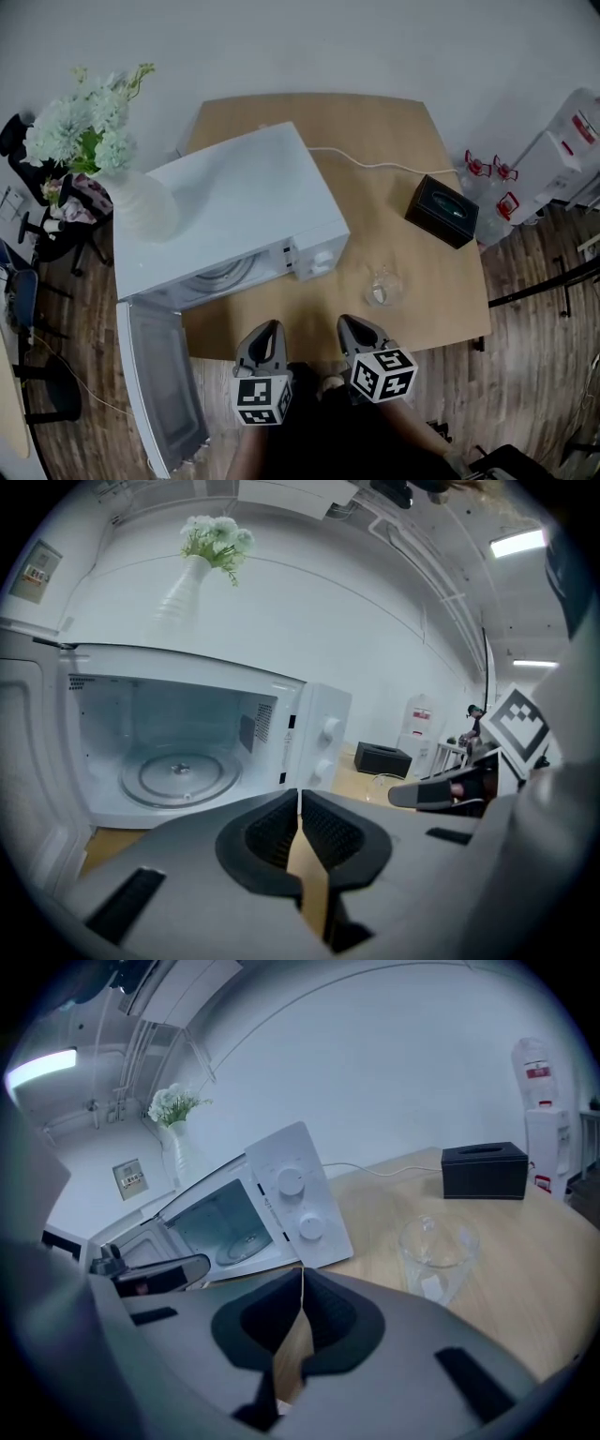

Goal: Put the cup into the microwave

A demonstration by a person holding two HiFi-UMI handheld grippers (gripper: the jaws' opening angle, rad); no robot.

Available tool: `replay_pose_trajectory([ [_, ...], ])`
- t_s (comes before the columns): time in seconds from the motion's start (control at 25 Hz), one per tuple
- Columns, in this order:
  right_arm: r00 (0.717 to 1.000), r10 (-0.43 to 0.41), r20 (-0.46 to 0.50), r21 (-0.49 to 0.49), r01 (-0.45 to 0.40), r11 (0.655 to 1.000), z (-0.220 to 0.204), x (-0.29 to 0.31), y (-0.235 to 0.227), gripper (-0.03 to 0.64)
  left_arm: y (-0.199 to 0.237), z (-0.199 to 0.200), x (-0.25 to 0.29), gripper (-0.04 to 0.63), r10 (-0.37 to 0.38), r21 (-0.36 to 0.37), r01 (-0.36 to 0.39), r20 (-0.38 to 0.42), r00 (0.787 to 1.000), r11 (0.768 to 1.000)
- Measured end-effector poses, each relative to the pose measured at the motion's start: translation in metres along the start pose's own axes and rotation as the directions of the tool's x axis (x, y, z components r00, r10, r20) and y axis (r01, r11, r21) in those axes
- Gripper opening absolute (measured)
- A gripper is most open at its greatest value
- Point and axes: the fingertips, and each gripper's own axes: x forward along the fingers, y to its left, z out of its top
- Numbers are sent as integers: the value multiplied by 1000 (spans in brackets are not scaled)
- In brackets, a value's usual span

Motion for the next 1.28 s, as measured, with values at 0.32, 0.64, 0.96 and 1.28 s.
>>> replay_pose_trajectory([
  [0.32,992,-114,54,20,113,993,6,-19,-34,-6,-24,3,25,9,-100,34,101,-24,995,994],
  [0.64,977,-202,71,56,198,979,4,-39,-61,-6,-48,4,42,9,-183,57,185,-42,982,981],
  [0.96,965,-254,61,88,248,965,-2,-49,-81,-5,-66,1,55,9,-239,81,244,-71,968,966],
  [1.28,962,-270,34,88,266,960,-9,-50,-94,173,-77,4,64,9,-270,111,278,-83,959,954],
])
